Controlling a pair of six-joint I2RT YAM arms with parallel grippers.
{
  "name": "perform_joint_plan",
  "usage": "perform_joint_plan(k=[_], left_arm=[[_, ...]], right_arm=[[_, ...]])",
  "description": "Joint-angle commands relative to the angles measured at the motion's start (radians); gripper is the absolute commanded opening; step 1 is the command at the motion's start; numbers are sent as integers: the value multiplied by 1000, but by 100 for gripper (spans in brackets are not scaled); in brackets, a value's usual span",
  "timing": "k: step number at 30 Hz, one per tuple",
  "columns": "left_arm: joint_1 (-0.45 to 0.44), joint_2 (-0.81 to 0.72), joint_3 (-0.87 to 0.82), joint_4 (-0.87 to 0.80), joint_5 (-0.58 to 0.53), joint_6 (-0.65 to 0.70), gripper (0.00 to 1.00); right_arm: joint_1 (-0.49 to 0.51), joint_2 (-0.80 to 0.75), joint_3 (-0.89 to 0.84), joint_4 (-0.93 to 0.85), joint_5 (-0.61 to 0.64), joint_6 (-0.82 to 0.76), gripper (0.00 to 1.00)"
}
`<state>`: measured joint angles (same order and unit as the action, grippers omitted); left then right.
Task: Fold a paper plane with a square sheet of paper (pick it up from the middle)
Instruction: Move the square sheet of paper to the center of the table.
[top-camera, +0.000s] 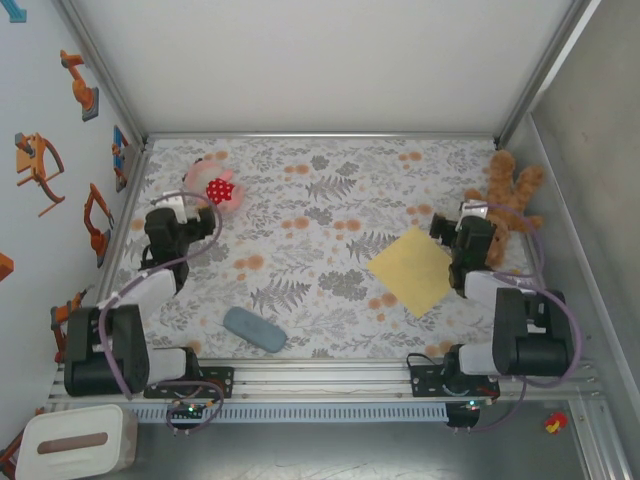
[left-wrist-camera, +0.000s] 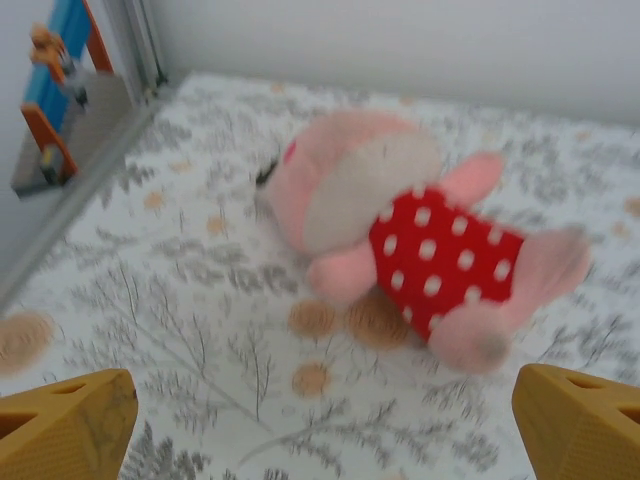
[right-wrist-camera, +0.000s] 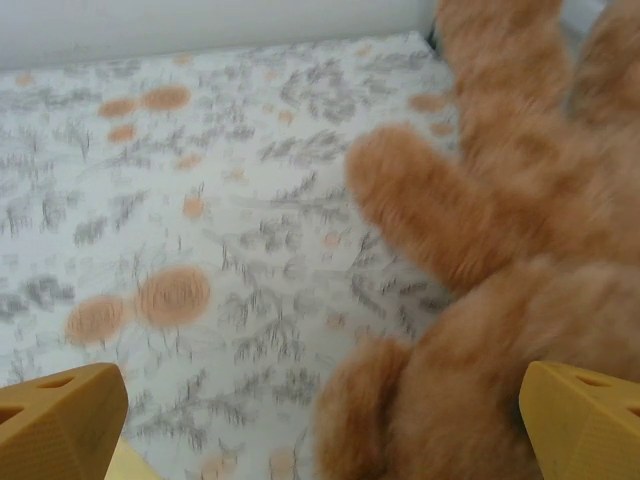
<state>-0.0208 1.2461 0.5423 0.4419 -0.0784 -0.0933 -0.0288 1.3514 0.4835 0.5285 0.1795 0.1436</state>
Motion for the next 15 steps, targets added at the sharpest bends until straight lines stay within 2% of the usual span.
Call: perform_joint_plan(k=[1, 3, 8, 10, 13, 15], left_arm=[[-12, -93, 109, -300, -8, -118, 96], [-25, -124, 162, -417, 19, -198, 96], [-69, -126, 272, -603, 134, -335, 96], [-84, -120, 278, -611, 186, -391, 96], [-106, -104, 275, -599, 255, -463, 100], [-136, -88, 261, -572, 271, -511, 98]], right_arm=[[-6, -50, 173, -372, 24, 107, 99], [-4, -54, 263, -542, -32, 153, 99], [2, -88, 345, -718, -198, 216, 99], [5, -114, 365, -789, -249, 283, 99], [11, -135, 379, -879, -316, 372, 91], [28, -147, 363, -920, -343, 437, 84]])
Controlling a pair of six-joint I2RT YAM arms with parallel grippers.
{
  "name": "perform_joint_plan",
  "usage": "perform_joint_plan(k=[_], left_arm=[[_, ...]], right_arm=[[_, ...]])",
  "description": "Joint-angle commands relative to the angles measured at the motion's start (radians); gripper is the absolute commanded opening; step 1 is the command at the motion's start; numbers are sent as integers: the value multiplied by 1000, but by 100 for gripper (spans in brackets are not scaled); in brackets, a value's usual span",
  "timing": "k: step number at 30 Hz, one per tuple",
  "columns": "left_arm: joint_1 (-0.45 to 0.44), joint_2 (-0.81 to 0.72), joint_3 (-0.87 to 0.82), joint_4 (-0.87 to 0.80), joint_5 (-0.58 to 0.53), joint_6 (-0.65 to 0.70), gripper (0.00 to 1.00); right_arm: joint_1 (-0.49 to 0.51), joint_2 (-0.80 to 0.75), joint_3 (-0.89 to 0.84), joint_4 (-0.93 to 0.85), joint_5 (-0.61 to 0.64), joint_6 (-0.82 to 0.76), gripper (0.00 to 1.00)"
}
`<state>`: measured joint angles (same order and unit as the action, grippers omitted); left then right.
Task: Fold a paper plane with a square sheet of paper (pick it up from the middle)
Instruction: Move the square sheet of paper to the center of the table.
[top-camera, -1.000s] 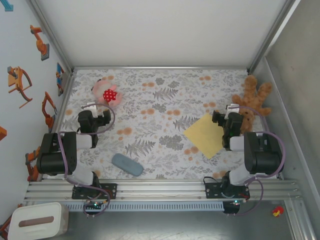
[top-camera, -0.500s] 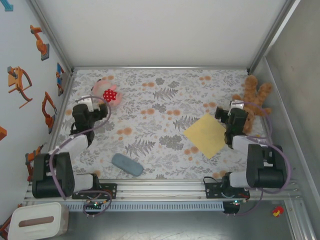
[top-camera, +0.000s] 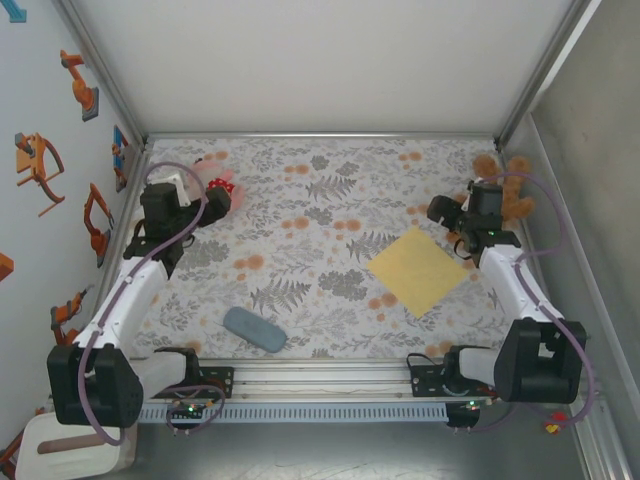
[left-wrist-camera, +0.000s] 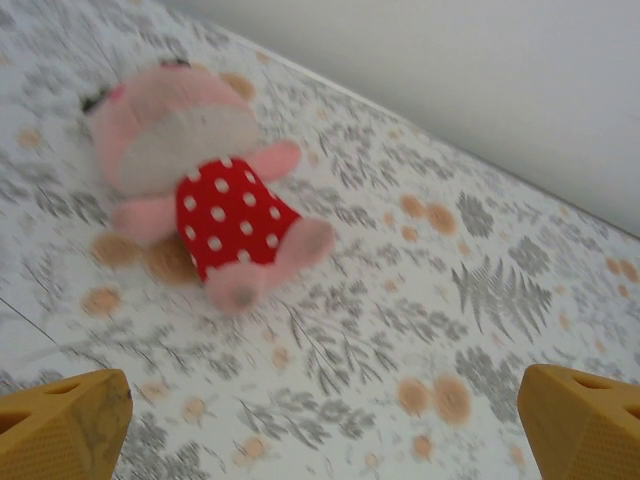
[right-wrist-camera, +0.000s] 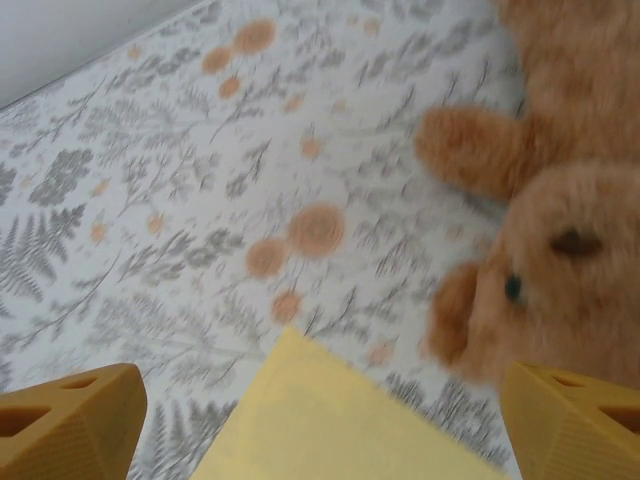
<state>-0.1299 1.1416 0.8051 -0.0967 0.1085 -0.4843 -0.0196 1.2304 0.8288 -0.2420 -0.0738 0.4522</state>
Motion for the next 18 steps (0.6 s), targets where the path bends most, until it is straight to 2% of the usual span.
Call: perform_joint_plan(k=[1, 4, 7, 8, 15, 18], left_arm=[[-44, 24, -8, -12, 92, -136, 96], [-121, 67, -21, 26, 64, -201, 91], [-218, 139, -24, 83, 18, -260, 84], [-252, 164, -25, 106, 1, -287, 79], [-396, 379, 73, 126, 61, -387, 54], [-441, 441, 104, 130, 75, -401, 51]], right_arm=[[26, -27, 9, -163, -89, 149, 80], [56, -11, -23, -190, -87, 215, 73], [86, 12, -62, -160, -86, 271, 61], [99, 21, -71, -151, -81, 293, 54], [182, 138, -88, -91, -18, 393, 30], [191, 176, -83, -88, 16, 405, 27]])
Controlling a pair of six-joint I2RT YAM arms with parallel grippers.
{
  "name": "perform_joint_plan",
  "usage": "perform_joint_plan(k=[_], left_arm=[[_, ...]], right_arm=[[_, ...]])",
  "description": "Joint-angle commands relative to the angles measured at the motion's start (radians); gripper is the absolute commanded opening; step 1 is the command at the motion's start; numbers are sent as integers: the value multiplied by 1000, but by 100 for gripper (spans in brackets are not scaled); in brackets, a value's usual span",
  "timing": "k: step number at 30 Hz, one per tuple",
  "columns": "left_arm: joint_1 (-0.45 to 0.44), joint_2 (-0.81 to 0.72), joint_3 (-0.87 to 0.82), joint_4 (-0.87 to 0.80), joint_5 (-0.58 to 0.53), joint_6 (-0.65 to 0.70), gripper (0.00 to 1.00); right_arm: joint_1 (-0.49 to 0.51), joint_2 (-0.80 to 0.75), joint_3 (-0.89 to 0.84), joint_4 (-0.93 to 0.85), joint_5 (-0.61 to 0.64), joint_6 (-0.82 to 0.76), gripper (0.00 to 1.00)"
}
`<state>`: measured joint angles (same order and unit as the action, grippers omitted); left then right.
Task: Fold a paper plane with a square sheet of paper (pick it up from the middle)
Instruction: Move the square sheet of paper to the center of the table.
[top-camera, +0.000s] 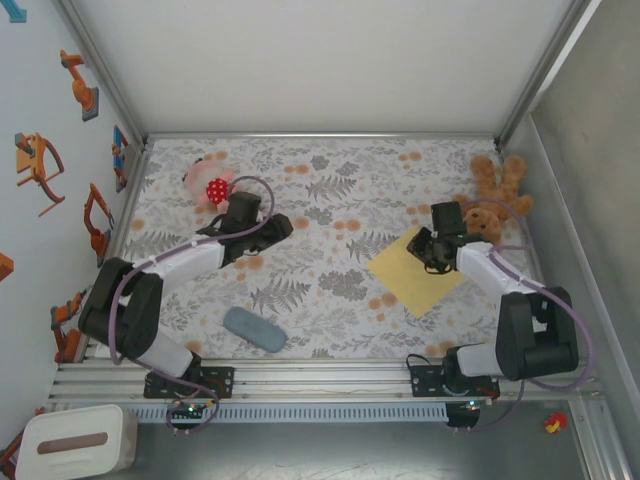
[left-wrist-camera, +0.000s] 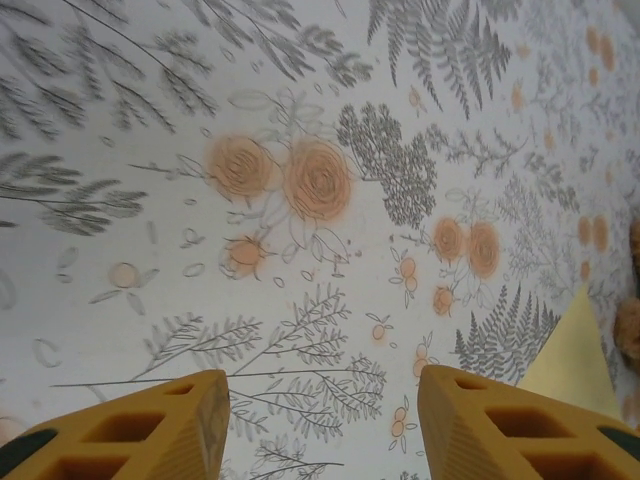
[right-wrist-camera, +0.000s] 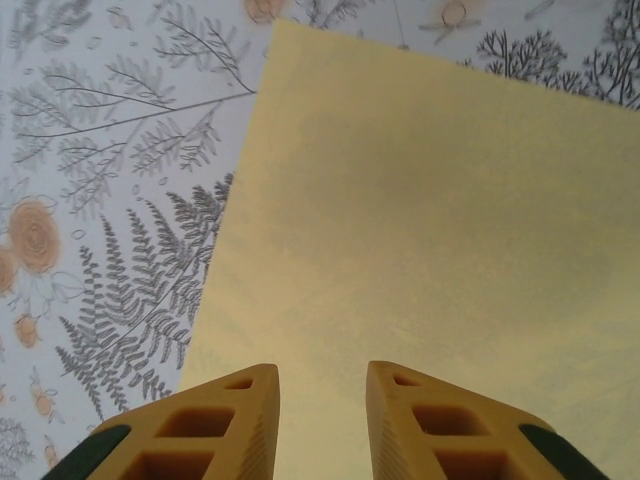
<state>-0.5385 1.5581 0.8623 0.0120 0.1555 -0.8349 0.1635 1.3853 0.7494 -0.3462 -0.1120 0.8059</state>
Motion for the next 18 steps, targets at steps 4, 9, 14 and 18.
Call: perform_joint_plan(k=[4, 9, 14, 18], left_arm=[[-66, 91, 77, 44, 52, -74, 51], [-78, 145, 111, 40, 84, -80, 50], [-78, 160, 128, 15, 85, -71, 51], [-77, 154, 121, 1, 71, -63, 51]], right_arm=[[8, 67, -1, 18, 87, 56, 27], [8, 122, 8, 19, 107, 50, 27], [11, 182, 13, 19, 100, 51, 27], [54, 223, 37, 11, 101, 51, 27]])
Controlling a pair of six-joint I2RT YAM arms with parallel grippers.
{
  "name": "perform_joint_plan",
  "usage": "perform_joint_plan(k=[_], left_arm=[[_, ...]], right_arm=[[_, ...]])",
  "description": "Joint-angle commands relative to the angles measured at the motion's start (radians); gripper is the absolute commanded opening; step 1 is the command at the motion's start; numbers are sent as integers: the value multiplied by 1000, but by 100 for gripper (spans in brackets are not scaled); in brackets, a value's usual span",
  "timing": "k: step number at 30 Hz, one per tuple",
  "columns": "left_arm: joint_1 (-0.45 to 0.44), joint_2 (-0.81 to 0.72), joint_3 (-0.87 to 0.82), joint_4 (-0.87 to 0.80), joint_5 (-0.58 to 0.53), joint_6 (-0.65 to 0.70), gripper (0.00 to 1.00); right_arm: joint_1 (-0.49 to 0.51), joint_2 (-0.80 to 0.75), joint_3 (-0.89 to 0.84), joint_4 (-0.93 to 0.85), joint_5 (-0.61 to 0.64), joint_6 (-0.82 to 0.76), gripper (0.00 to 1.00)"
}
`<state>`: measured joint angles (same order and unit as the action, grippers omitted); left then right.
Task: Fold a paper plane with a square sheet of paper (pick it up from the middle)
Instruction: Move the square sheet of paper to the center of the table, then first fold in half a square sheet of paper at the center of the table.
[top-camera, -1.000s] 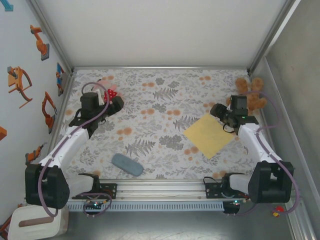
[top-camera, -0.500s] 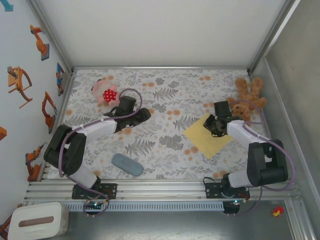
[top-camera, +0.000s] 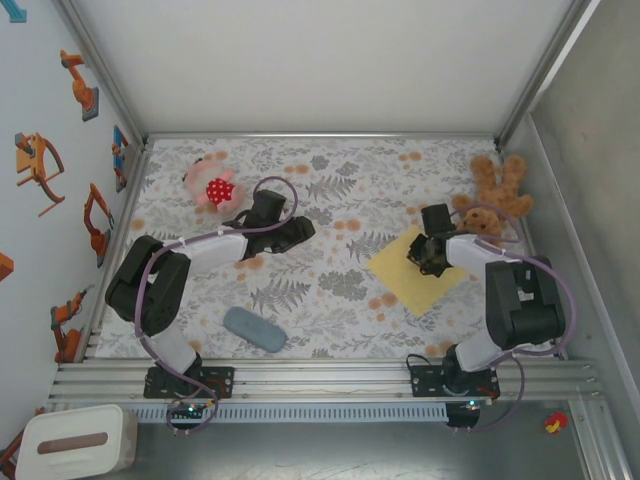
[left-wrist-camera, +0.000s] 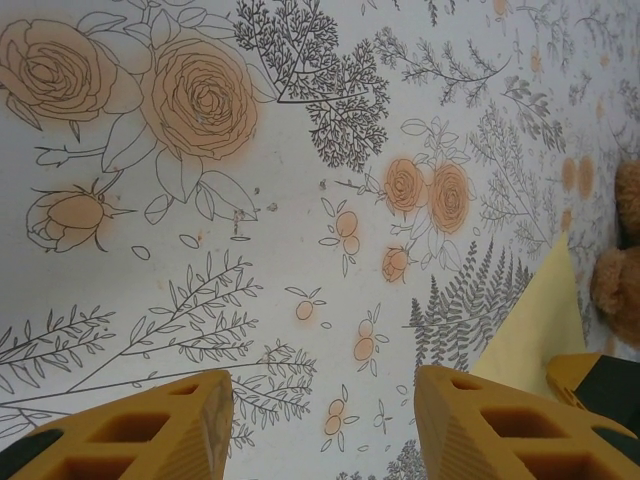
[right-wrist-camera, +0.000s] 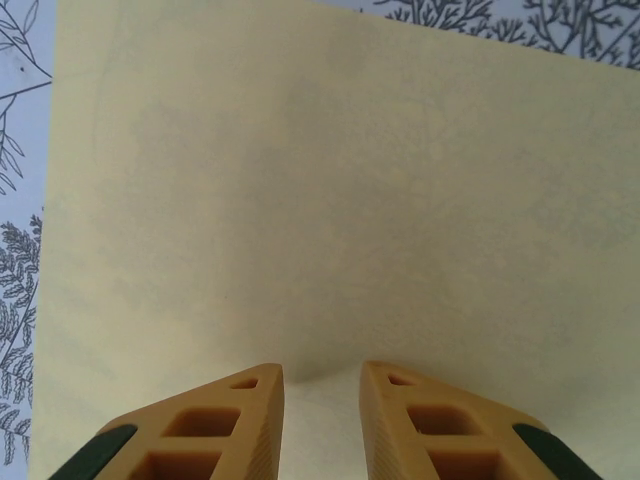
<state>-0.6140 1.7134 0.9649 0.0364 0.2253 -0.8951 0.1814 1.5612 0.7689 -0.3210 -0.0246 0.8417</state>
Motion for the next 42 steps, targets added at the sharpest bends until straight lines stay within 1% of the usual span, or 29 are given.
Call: perform_joint_plan(k=[1, 7, 13, 17, 19, 21, 25, 28, 31, 34, 37, 42], left_arm=[[2, -5, 17, -29, -6, 0, 51], [21, -46, 2, -70, -38, 26, 51], [76, -124, -56, -123, -69, 16, 50], [106, -181, -106, -139, -83, 10, 49], [111, -204, -119, -155, -86, 11, 48], [111, -217, -119, -168, -79, 18, 46], [101, -212, -103, -180, -23, 16, 41], [87, -176, -80, -188, 16, 7, 35], [75, -115, -43, -199, 66, 5, 29], [73, -45, -7, -207, 109, 10, 23], [73, 7, 19, -195, 142, 16, 19], [73, 65, 31, -188, 128, -3, 13]], right_arm=[[56, 63, 32, -14, 8, 17, 27], [224, 217, 172, -10, -30, 27, 27], [417, 399, 339, 39, -152, -27, 27], [487, 441, 393, 118, -245, -99, 27], [497, 422, 395, 163, -292, -116, 27], [493, 380, 400, 169, -286, -115, 28], [473, 245, 416, 129, -213, -104, 33], [451, 185, 397, 72, -157, -90, 34], [431, 166, 362, 5, -123, -64, 32], [423, 155, 307, -10, -112, -31, 30], [420, 156, 269, -15, -103, -1, 29], [420, 172, 241, -11, -105, 20, 24]])
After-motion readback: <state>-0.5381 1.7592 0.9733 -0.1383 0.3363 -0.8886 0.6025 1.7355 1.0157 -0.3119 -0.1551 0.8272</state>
